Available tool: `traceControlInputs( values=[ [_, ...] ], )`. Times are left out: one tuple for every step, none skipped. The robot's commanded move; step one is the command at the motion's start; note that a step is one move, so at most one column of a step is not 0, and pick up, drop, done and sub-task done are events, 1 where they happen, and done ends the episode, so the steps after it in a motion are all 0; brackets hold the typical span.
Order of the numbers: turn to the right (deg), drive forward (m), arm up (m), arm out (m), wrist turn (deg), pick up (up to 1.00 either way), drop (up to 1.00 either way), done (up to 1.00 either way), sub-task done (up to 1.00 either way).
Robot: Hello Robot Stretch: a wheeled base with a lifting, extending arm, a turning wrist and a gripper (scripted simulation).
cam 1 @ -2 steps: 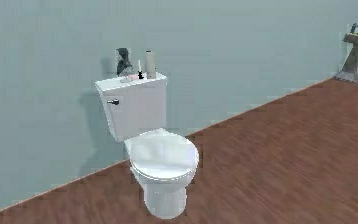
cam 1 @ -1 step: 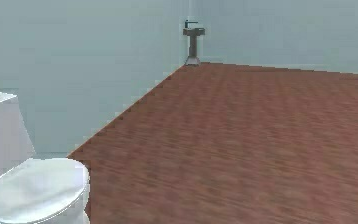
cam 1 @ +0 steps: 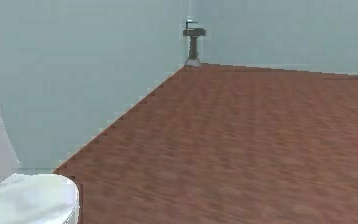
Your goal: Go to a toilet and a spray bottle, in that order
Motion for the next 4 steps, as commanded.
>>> traceControlInputs(
  values=[
    [-45.0, 0.00, 0.00, 0.00, 0.0, 0.00, 0.00, 0.00, 0.00],
    [0.0, 0.00, 0.00, 0.00, 0.0, 0.00, 0.00, 0.00, 1.00],
    [45.0, 0.00, 0.00, 0.00, 0.0, 0.00, 0.00, 0.00, 0.00],
    [45.0, 0.00, 0.00, 0.00, 0.0, 0.00, 0.00, 0.00, 0.00]
  ],
)
